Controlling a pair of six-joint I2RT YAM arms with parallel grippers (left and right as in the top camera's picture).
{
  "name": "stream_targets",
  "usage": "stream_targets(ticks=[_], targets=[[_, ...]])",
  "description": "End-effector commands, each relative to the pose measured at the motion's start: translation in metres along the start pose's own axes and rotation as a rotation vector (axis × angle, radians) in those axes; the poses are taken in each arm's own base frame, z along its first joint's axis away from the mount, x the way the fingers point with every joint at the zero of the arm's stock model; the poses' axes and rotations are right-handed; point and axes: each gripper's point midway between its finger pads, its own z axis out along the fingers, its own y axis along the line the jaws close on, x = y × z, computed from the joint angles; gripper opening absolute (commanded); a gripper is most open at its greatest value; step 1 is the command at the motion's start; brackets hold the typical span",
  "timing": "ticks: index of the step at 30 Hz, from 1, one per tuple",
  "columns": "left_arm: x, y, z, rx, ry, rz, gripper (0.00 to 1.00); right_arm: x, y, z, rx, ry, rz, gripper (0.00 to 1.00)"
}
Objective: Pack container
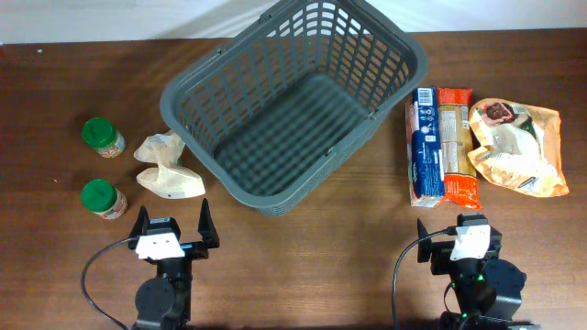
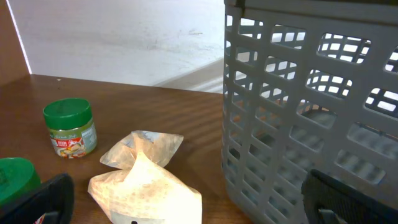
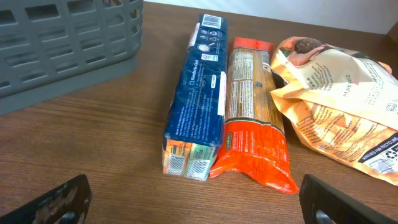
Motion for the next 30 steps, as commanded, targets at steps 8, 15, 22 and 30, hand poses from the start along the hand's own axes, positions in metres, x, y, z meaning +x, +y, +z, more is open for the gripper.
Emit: stream_targets(ticks=[8, 15, 22, 30], targets=[[-0.010, 0.005, 0.000, -0.029, -0.043, -0.005, 0.99, -0.001, 0.007, 0.000, -0.036, -0.013, -0.010, 0.99], [-0.032, -0.029, -0.007, 0.168, -0.075, -0.042, 0.99, -0.027, 0.046, -0.010, -0.273, -0.127, -0.033, 0.99], [-0.109, -0.016, -0.033, 0.085, -0.114, -0.102, 0.99, -0.103, 0.051, -0.051, -0.320, -0.271, -0.086, 0.99], [-0.195, -0.021, -0.030, 0.036, 0.032, -0.067, 0.99, -0.193, 0.037, -0.074, -0.354, -0.096, -0.018, 0.99]])
